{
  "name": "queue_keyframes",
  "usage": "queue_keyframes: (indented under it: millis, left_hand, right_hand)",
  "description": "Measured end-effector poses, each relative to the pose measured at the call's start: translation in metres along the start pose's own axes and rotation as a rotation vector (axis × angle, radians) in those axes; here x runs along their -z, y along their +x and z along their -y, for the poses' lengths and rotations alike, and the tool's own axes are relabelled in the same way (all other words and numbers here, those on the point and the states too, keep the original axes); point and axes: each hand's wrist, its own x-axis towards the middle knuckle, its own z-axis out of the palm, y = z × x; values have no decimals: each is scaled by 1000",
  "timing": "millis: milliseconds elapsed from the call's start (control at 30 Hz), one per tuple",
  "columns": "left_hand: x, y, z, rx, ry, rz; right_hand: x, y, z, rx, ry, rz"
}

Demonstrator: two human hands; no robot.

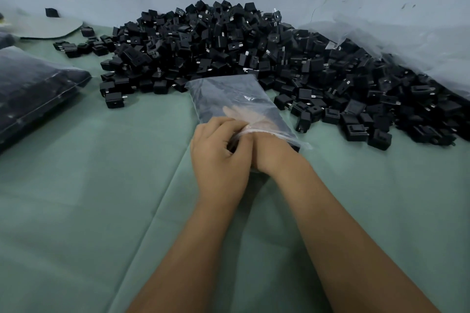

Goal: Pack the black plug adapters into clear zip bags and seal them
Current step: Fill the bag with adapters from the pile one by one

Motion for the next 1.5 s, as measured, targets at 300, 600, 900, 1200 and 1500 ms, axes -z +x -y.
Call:
queue_keyframes:
  millis: [300,600,900,1200,1500]
  left_hand:
    - [2,0,3,51,7,49]
    - [0,-1,10,179,-66,36]
    - [-2,0,11,252,-90,50]
    - [1,-2,9,250,-70,73]
    - [1,-2,7,276,-72,67]
  right_hand:
    - [-25,-61,0,186,315,-636]
    - [-11,-79,-48,-260,303,-1271]
    - [-24,-76,-93,-796,452,-720]
    - [-23,-75,-95,-744,501,-806]
    - [-22,-76,-92,-714,715,-855]
